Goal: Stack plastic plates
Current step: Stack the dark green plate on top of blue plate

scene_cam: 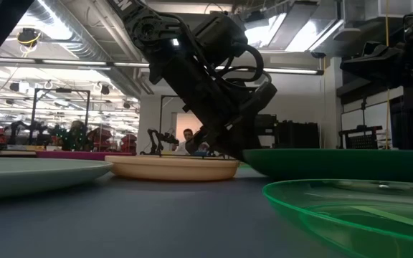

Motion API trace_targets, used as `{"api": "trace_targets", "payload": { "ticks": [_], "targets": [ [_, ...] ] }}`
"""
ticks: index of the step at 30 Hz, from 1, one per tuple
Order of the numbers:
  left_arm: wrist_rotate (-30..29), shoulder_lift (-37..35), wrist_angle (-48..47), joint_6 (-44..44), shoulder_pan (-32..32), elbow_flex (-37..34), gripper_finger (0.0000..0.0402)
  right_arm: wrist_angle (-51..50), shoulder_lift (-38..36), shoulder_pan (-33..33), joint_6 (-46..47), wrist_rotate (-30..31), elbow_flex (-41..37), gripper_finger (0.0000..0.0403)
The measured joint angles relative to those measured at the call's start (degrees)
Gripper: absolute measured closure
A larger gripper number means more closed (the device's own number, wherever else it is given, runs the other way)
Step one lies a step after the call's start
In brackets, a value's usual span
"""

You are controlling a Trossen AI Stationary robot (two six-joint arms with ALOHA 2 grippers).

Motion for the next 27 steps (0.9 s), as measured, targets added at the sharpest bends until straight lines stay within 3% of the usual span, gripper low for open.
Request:
{"api": "trace_targets", "payload": {
  "ticks": [12, 27],
  "targets": [
    [0.0, 0.0, 0.6, -0.2, 0.0, 0.0, 0.0393, 0.0, 0.0, 0.0, 0.0, 0.0, 0.0, 0.0402],
    [0.3, -0.4, 4.2, 0.1, 1.2, 0.0, 0.0397, 0.0, 0.0, 0.0, 0.0, 0.0, 0.0, 0.0402]
  ]
}}
